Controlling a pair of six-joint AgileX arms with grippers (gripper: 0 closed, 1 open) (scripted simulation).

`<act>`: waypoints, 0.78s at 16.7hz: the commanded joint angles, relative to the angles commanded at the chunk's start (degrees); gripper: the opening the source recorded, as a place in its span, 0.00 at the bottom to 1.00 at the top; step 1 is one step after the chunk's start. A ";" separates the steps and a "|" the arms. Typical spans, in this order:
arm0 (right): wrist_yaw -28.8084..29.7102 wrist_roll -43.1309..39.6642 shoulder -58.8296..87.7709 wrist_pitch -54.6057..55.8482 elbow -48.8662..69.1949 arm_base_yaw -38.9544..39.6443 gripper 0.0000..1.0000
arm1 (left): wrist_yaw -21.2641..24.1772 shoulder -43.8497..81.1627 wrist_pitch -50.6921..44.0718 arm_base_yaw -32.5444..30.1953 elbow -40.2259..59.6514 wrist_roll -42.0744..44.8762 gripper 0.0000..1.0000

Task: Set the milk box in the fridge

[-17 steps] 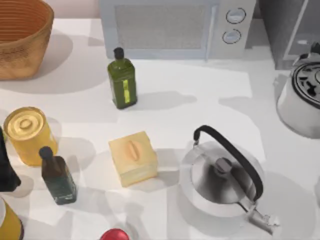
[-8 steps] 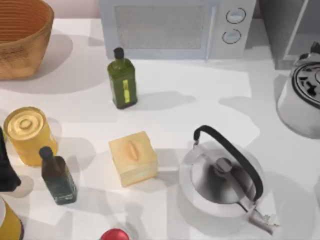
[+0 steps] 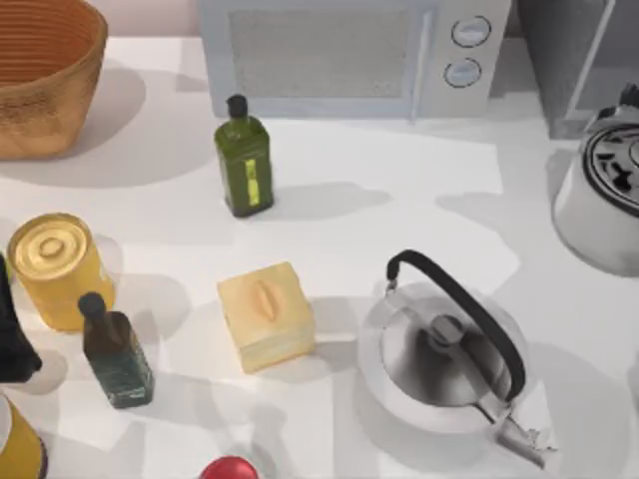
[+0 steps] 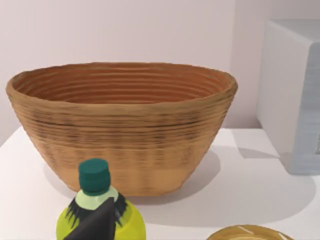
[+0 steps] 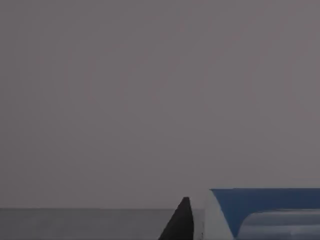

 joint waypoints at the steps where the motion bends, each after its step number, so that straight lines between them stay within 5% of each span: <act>1: 0.00 0.00 0.00 0.00 0.00 0.00 0.45 | 0.00 0.00 0.00 0.00 0.00 0.00 1.00; 8: 0.00 0.00 0.00 0.00 0.00 0.00 0.98 | 0.00 0.00 0.00 0.00 0.00 0.00 1.00; 13: 0.00 0.00 0.00 0.00 0.00 0.00 1.00 | 0.00 0.00 0.00 0.00 0.00 0.00 1.00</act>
